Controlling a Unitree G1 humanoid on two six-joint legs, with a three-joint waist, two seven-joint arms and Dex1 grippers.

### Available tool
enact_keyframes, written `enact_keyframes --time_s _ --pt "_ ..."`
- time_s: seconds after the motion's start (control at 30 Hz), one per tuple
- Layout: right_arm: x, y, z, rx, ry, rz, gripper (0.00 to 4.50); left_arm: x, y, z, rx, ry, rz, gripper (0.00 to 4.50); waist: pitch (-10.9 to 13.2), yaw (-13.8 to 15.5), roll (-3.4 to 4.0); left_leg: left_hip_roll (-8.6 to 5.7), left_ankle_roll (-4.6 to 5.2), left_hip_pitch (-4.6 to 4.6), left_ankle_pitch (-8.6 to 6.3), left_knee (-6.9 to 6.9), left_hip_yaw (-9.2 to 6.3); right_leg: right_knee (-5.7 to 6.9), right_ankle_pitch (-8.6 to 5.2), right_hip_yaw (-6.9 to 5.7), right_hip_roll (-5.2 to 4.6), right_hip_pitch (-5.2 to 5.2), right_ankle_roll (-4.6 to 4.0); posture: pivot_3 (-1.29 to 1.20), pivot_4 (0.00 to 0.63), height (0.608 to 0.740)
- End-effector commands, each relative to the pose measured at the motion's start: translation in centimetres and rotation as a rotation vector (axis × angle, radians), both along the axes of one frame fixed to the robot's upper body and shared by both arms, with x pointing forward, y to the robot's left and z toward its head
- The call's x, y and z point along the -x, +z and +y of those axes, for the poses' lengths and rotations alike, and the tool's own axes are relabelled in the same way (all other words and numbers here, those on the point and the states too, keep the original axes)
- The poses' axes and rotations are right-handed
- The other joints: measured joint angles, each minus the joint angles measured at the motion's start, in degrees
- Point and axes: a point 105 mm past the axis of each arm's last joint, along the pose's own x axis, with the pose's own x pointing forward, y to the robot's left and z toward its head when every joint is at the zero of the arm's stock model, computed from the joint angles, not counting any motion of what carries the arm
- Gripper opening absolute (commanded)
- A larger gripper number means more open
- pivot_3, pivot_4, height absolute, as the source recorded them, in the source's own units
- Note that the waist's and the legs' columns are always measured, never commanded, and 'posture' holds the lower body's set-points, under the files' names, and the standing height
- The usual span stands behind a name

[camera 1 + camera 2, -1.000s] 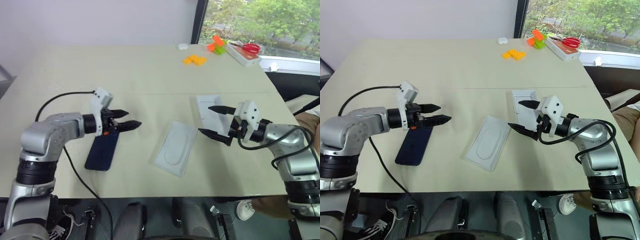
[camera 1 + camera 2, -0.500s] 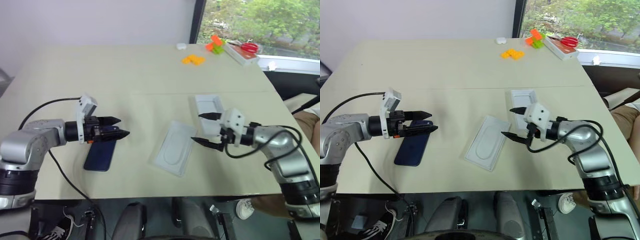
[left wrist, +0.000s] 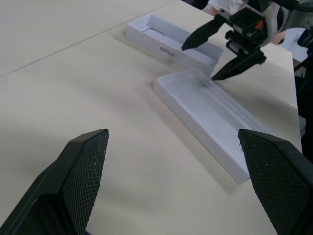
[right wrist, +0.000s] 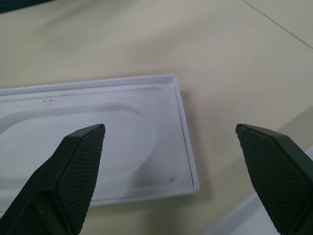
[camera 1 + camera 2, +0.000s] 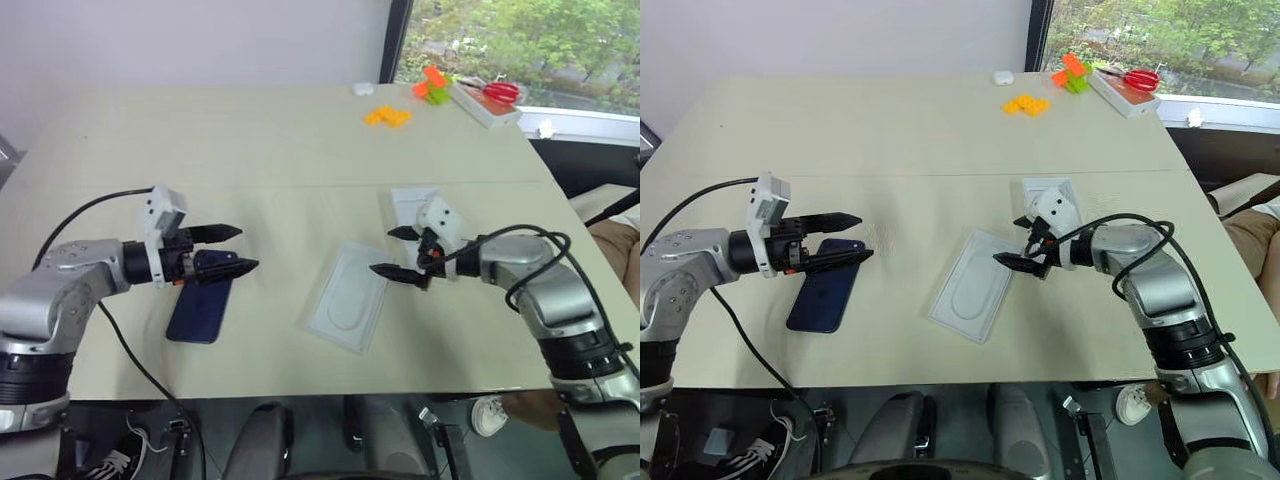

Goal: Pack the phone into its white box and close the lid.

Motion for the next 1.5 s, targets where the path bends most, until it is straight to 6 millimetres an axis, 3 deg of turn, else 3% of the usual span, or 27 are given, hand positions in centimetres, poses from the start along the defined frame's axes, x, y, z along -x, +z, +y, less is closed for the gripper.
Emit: enact_keyframes --time_s 0.03,0.4,0.5,0.57,0.77,0.9,1.2,1.5 --pt "-0.7 1.3 1.3 0.01 -0.009 -0.058 4.5 -0.1 1.1 -0.5 -0.008 -0.006 -0.076 4.46 0.0 0.0 0.0 0.01 0.0 -0.02 0.0 -0.01 -0.04 0.0 0.0 -0.04 0.01 -0.02 0.0 0.0 0.15 0.74" --pt "-1.6 -1.4 1.4 0.144 -0.053 -0.005 4.5 -0.4 1.5 -0.9 -0.02 0.009 -0.103 4.46 0.0 0.08 0.0 -0.11 0.0 -0.1 0.0 -0.01 -0.06 -0.03 0.0 -0.08 -0.09 -0.03 0.0 0.0 0.15 0.74" --pt "-1.7 -1.4 1.5 0.148 -0.056 -0.003 3.65 -0.3 1.4 -1.1 -0.024 0.005 -0.104 4.5 0.0 0.07 0.0 -0.1 0.0 -0.09 0.0 -0.01 -0.08 -0.01 0.0 -0.09 -0.08 -0.03 0.0 0.0 0.15 0.74" --pt "-1.8 -1.6 1.2 0.167 -0.06 -0.001 2.73 -0.2 1.4 -1.1 -0.024 0.006 -0.105 4.5 -0.01 0.05 0.0 -0.09 0.0 -0.09 0.0 -0.01 -0.08 -0.01 0.01 -0.1 -0.07 -0.03 0.0 0.0 0.15 0.74" --pt "-2.1 -1.6 1.1 0.166 -0.068 0.0 2.73 -0.4 1.4 -1.2 -0.025 0.017 -0.109 4.5 -0.01 0.05 0.0 -0.08 0.0 -0.08 0.0 0.0 -0.09 0.01 0.01 -0.1 -0.05 -0.03 0.0 0.0 0.15 0.74" --pt "-1.8 -2.1 1.3 0.191 -0.037 -0.005 1.4 -0.4 1.6 -1.3 -0.024 0.018 -0.114 4.5 -0.02 0.05 -0.01 -0.09 0.0 -0.08 0.0 0.0 -0.08 0.01 0.01 -0.1 -0.05 -0.02 0.0 0.0 0.15 0.74" --pt "-2.7 -1.5 1.9 0.19 -0.006 -0.059 1.4 -0.5 1.6 -1.3 -0.023 0.024 -0.113 4.5 -0.04 -0.12 -0.03 -0.06 -0.02 -0.01 0.01 0.01 -0.08 0.04 0.02 -0.1 -0.01 0.01 -0.01 0.0 0.15 0.74" --pt "-5.5 -0.6 2.7 0.244 0.107 -0.191 1.4 -0.5 1.6 -1.4 -0.021 0.019 -0.118 4.5 -0.04 -0.19 -0.03 -0.05 -0.06 -0.01 0.04 0.02 -0.08 0.05 0.06 -0.11 0.01 0.01 -0.07 0.0 0.15 0.74"
